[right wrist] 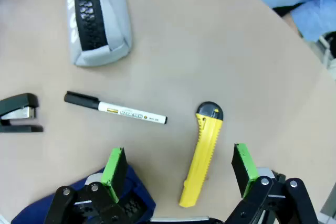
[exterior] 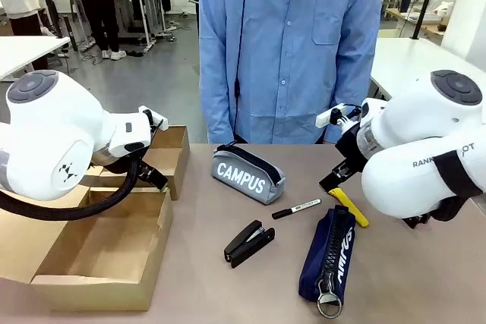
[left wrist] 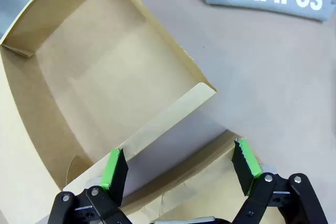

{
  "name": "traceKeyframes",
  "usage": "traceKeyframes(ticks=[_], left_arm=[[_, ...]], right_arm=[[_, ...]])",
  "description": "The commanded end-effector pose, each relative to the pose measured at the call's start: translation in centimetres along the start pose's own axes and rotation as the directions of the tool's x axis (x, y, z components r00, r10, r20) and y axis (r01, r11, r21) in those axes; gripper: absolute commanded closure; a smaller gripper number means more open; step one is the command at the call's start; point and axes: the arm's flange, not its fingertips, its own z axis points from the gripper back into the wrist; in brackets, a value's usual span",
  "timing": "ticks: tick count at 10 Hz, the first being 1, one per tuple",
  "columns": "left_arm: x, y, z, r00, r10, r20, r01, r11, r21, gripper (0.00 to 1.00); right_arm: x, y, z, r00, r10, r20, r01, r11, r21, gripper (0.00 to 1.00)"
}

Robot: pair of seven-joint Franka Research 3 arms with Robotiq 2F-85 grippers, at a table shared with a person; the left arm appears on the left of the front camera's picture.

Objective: Place items inside the box.
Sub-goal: Pick up a Pencil pouch or Stapler and place it inside the Mailer Box closest to the robot.

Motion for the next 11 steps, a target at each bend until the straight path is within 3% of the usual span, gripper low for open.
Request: traceKeyframes(ticks=[1, 11], left_arm=[[0.00, 0.00, 0.00, 1.000, 0.000, 0.000, 0.000, 1.000, 0.000, 0.00], [0.00, 0.00, 0.00, 1.000, 0.000, 0.000, 0.000, 1.000, 0.000, 0.00]], right_arm=[[0.00, 0.00, 0.00, 1.000, 0.000, 0.000, 0.000, 1.000, 0.000, 0.00], [0.00, 0.00, 0.00, 1.000, 0.000, 0.000, 0.000, 1.000, 0.000, 0.00]])
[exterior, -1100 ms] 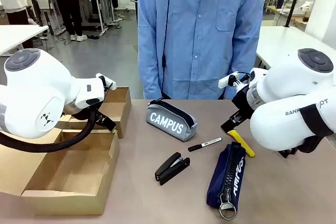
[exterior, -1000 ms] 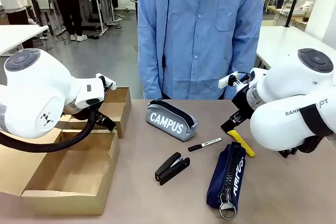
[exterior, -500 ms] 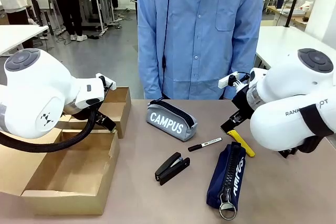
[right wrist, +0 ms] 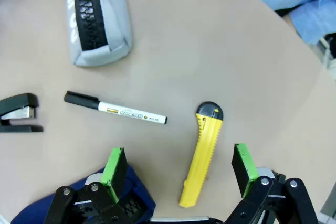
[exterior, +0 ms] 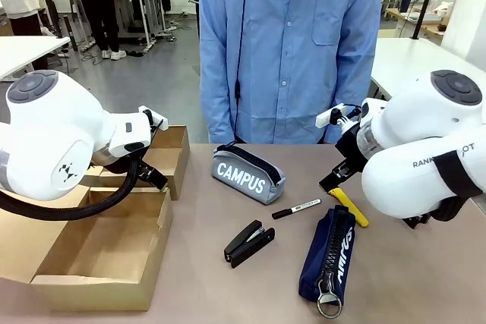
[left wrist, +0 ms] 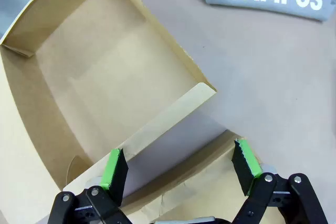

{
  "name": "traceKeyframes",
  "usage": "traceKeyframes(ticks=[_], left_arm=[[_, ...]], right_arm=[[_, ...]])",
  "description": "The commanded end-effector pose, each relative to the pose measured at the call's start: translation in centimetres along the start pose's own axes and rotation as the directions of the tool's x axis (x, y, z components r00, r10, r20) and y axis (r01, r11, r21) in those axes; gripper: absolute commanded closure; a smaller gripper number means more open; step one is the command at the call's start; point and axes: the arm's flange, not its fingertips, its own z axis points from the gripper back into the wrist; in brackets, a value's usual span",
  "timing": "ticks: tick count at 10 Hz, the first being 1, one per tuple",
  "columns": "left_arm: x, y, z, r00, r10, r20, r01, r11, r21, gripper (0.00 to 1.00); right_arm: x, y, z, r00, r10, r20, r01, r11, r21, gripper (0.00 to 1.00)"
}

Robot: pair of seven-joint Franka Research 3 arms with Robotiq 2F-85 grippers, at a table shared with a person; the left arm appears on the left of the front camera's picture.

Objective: Place items inside the box.
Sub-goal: Pick up a Pencil pouch or Stapler and place it inside the Mailer Box closest to the robot.

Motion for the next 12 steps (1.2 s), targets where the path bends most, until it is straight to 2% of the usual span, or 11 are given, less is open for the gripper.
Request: traceKeyframes(ticks=[1, 3, 4, 5, 6, 7, 8, 9, 10, 11, 12], left_arm=[[0.0, 0.0, 0.0, 1.000, 0.000, 0.000, 0.000, 1.000, 0.000, 0.00], [0.0, 0.0, 0.0, 1.000, 0.000, 0.000, 0.000, 1.000, 0.000, 0.00], [0.4, 0.2, 4.4, 1.000, 0.014, 0.016, -0.013, 0.998, -0.063, 0.00], [0.9, 0.5, 9.5, 0.995, 0.097, 0.009, -0.096, 0.993, -0.066, 0.00], [1.4, 0.7, 15.2, 0.978, 0.202, 0.045, -0.199, 0.978, -0.061, 0.00], [0.9, 1.5, 20.0, 0.970, 0.224, 0.096, -0.212, 0.970, -0.120, 0.00], [-0.5, 2.6, 23.5, 0.965, 0.248, 0.083, -0.222, 0.944, -0.246, 0.00], [-2.8, 5.1, 25.7, 0.962, 0.269, 0.048, -0.236, 0.907, -0.349, 0.00], [-5.6, 8.0, 26.3, 0.933, 0.359, 0.027, -0.313, 0.846, -0.432, 0.00], [-9.3, 12.3, 26.5, 0.876, 0.483, 0.011, -0.396, 0.730, -0.557, 0.00], [-14.0, 17.0, 25.9, 0.776, 0.631, -0.007, -0.479, 0.582, -0.657, 0.00]], right_arm=[[0.0, 0.0, 0.0, 1.000, 0.000, 0.000, 0.000, 1.000, 0.000, 0.00], [0.0, 0.0, 0.0, 1.000, 0.000, 0.000, 0.000, 1.000, 0.000, 0.00], [0.9, -1.4, 3.7, 0.999, -0.025, 0.032, 0.024, 0.999, 0.023, 0.00], [1.5, -3.3, 8.0, 0.995, -0.098, 0.022, 0.096, 0.993, 0.067, 0.00], [1.9, -5.2, 12.9, 0.963, -0.268, 0.039, 0.261, 0.957, 0.129, 0.00], [1.2, -7.2, 17.3, 0.914, -0.405, -0.023, 0.402, 0.897, 0.182, 0.00], [-0.7, -9.8, 20.8, 0.849, -0.525, -0.066, 0.519, 0.803, 0.292, 0.00], [-4.3, -13.6, 23.5, 0.761, -0.640, -0.102, 0.615, 0.663, 0.426, 0.00], [-8.8, -17.8, 25.1, 0.677, -0.725, -0.125, 0.650, 0.510, 0.563, 0.00], [-13.8, -21.5, 25.8, 0.576, -0.807, -0.128, 0.654, 0.361, 0.664, 0.00], [-19.0, -24.0, 26.0, 0.465, -0.876, -0.125, 0.648, 0.241, 0.723, 0.00]])
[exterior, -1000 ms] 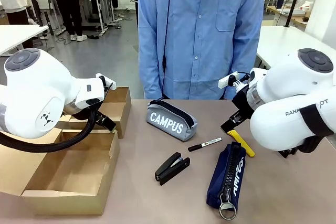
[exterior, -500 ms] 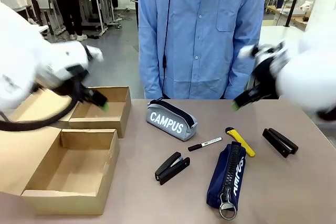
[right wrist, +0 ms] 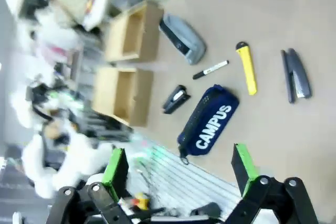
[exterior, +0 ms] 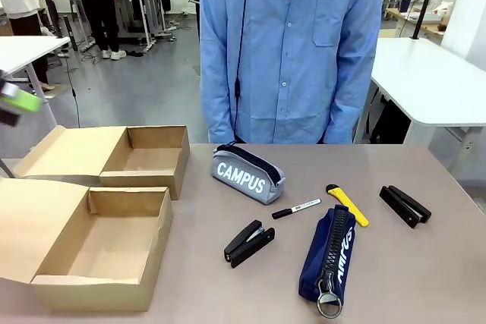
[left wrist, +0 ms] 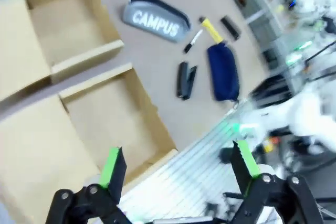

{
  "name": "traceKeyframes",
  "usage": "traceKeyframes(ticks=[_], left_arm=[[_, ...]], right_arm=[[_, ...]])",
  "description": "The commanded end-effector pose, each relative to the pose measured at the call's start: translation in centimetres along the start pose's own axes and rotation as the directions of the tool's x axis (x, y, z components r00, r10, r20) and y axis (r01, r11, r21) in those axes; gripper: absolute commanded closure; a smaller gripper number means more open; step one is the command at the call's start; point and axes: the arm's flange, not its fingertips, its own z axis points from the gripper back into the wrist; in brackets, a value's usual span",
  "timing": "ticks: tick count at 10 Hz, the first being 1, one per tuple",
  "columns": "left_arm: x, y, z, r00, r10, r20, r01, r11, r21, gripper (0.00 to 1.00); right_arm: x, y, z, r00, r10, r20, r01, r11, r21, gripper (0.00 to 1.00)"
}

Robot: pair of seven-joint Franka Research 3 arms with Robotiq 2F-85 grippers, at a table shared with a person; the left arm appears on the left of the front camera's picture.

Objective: Place items inside the box.
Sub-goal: Pick up a Pencil pouch or Stapler and place it inside the Mailer Box closest to the robot.

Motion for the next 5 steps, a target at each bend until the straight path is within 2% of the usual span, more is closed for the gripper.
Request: traceKeyframes(ticks=[1, 2, 4, 5], left_arm=[[-3.4, 11.2, 3.5, 0.916, 0.365, 0.168, -0.321, 0.916, -0.242, 0.00], [-5.5, 13.5, 3.9, 0.850, 0.481, 0.214, -0.396, 0.852, -0.344, 0.00], [-7.9, 13.0, 2.1, 0.751, 0.591, 0.293, -0.448, 0.783, -0.431, 0.00], [-7.8, 14.9, 6.2, 0.881, 0.433, 0.190, -0.375, 0.884, -0.278, 0.00]], right_arm=[[-1.0, -8.6, 3.5, 0.944, -0.271, 0.187, 0.220, 0.942, 0.252, 0.00], [-2.9, -11.4, 4.5, 0.927, -0.314, 0.202, 0.247, 0.922, 0.299, 0.00], [-6.1, -15.0, 5.7, 0.877, -0.407, 0.253, 0.322, 0.891, 0.319, 0.00], [-5.3, -13.1, 7.0, 0.911, -0.357, 0.207, 0.301, 0.918, 0.258, 0.00]])
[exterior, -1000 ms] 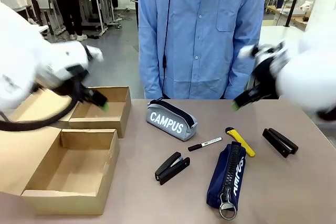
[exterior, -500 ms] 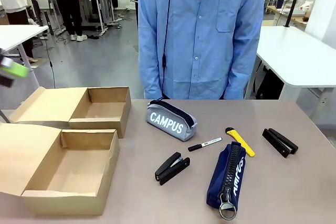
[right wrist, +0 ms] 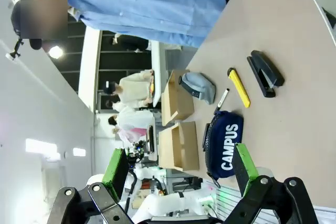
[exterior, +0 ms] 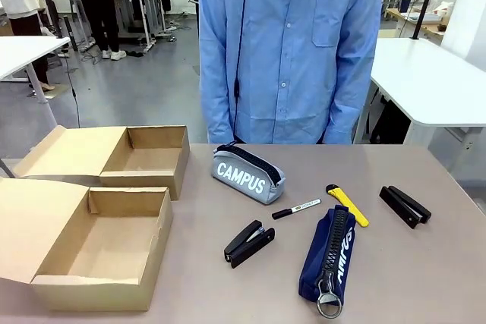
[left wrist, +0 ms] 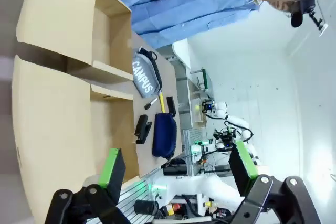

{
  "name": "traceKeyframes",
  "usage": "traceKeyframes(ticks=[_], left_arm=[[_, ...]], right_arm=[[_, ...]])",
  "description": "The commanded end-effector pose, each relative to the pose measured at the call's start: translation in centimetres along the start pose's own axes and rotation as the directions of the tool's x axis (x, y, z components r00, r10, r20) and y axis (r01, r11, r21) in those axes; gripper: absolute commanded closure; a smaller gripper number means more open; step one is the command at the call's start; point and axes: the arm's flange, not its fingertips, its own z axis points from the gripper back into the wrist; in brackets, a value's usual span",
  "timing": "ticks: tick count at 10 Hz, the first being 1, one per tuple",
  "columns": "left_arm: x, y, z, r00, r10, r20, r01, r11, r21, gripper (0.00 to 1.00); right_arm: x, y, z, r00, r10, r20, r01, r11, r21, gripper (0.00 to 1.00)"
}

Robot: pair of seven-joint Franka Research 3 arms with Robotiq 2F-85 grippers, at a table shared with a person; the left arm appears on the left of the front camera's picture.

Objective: Place items inside the box.
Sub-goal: Pick up a Pencil pouch or Stapler and place it inside the Mailer Box closest to the robot.

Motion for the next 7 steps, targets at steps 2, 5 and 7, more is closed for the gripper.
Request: traceKeyframes(ticks=[2, 5, 7], left_arm=[[-0.73, -1.79, -0.77, 0.989, -0.117, -0.091, 0.123, 0.991, 0.058, 0.00], [-0.73, -1.79, -0.77, 0.989, -0.117, -0.091, 0.123, 0.991, 0.058, 0.00], [-0.73, -1.79, -0.77, 0.989, -0.117, -0.091, 0.123, 0.991, 0.058, 0.00]], right_arm=[[0.15, 2.95, -1.00, 0.996, 0.066, -0.051, -0.068, 0.997, -0.027, 0.00], [0.15, 2.95, -1.00, 0.996, 0.066, -0.051, -0.068, 0.997, -0.027, 0.00], [0.15, 2.95, -1.00, 0.996, 0.066, -0.051, -0.068, 0.997, -0.027, 0.00]])
